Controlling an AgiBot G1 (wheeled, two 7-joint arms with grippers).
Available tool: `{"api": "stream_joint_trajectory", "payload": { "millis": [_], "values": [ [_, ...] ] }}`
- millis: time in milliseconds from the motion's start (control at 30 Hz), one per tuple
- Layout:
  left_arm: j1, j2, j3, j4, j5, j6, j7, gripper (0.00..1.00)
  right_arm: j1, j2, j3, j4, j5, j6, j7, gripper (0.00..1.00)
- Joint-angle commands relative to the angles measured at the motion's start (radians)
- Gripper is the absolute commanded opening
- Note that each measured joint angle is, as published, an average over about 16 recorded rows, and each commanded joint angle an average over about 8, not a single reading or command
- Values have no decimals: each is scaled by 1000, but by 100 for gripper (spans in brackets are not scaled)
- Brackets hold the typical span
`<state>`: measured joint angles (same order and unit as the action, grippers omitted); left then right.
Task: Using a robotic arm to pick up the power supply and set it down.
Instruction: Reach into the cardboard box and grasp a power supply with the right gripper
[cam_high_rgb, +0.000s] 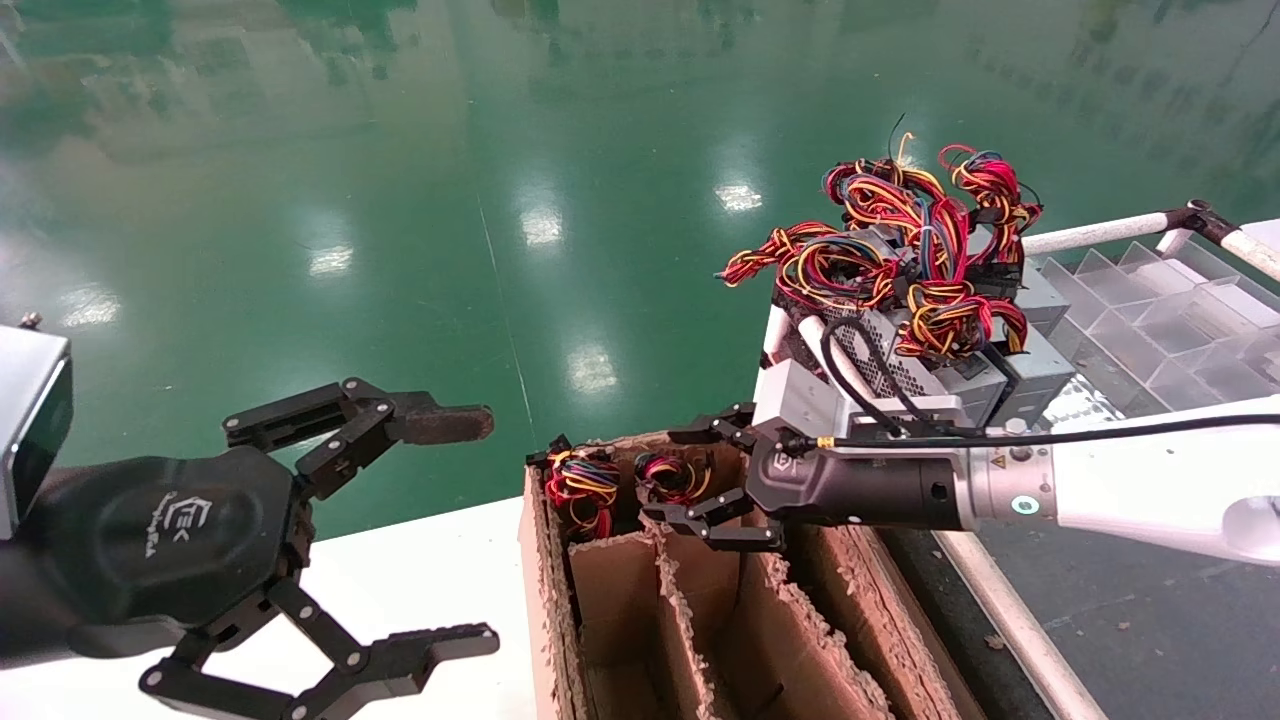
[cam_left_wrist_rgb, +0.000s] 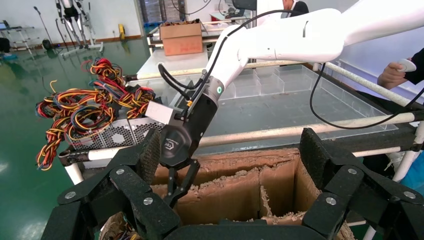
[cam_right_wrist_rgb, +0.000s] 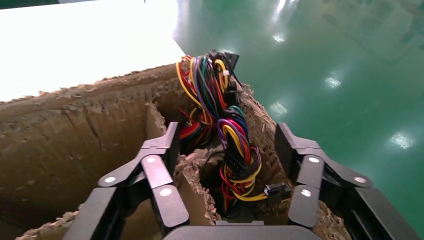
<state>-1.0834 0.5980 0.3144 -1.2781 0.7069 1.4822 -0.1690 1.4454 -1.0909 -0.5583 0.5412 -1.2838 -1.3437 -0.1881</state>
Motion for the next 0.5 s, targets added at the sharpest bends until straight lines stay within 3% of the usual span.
{"api": "stream_joint_trajectory", "payload": {
  "millis": [33,500],
  "values": [
    [0,0,0,0,0,0,0,100,0,-5,0,-10,-1,4,-9,0],
    [0,0,1,0,0,0,0,100,5,-28,1,-56,-5,20,-70,0]
  ]
}}
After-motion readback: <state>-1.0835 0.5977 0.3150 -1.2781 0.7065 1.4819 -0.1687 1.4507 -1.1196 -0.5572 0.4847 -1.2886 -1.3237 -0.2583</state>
